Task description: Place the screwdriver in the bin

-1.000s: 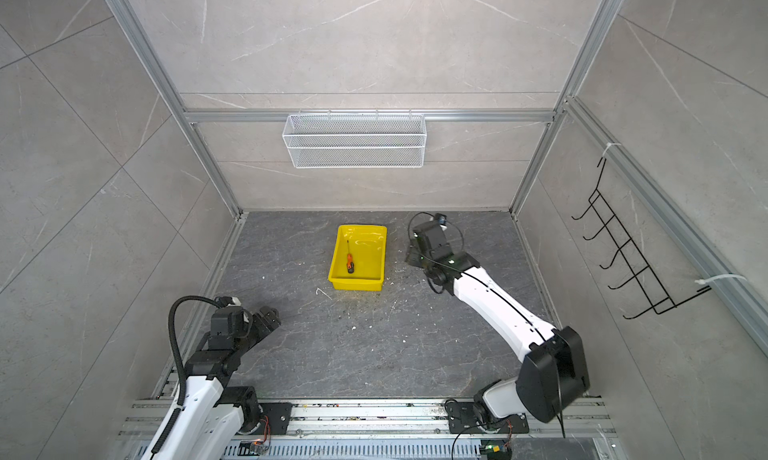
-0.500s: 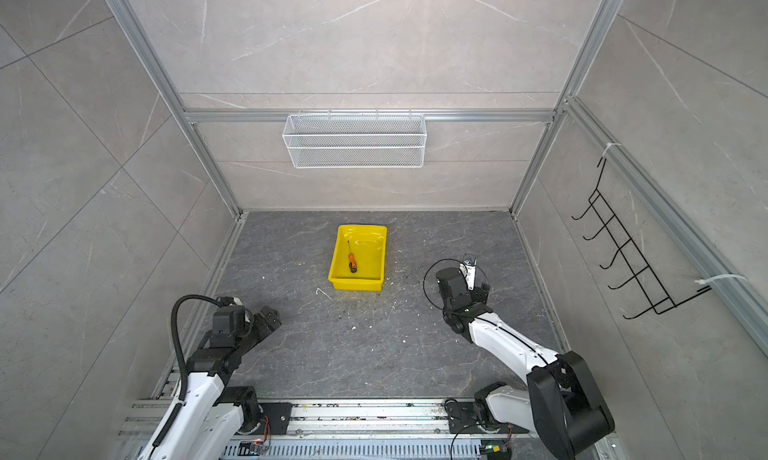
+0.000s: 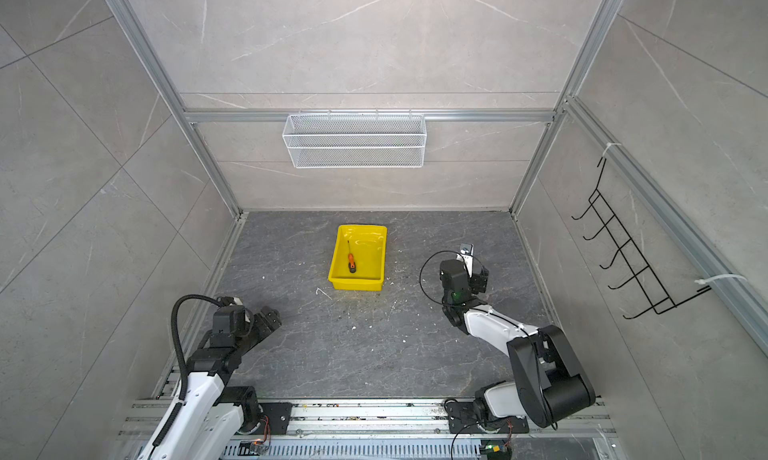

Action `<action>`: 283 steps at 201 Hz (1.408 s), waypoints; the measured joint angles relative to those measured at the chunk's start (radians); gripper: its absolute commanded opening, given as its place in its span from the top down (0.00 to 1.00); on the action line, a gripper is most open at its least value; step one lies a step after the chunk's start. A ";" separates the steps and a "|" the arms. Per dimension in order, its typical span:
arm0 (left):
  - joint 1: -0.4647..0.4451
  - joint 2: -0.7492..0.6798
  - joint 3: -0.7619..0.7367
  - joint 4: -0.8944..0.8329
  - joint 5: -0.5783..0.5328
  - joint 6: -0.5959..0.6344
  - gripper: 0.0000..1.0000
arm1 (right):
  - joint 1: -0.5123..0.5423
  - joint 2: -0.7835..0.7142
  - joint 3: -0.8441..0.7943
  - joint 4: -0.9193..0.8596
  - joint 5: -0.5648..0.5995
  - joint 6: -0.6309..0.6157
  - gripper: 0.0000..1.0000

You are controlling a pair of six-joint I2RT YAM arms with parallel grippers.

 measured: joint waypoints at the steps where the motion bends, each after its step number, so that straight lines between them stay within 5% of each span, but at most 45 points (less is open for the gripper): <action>1: 0.000 0.000 0.000 0.000 0.000 0.000 0.00 | 0.000 0.001 0.000 0.000 -0.001 0.000 0.07; 165: 0.000 0.018 0.000 0.008 0.000 0.000 0.00 | -0.012 -0.057 -0.034 -0.043 -0.025 -0.016 0.07; 268: 0.000 0.022 0.000 0.022 0.000 0.000 0.00 | -0.045 0.101 -0.121 0.212 -0.086 -0.102 0.07; 283: 0.000 0.022 0.000 0.021 0.000 0.000 0.00 | -0.066 0.095 -0.136 0.247 -0.119 -0.099 0.01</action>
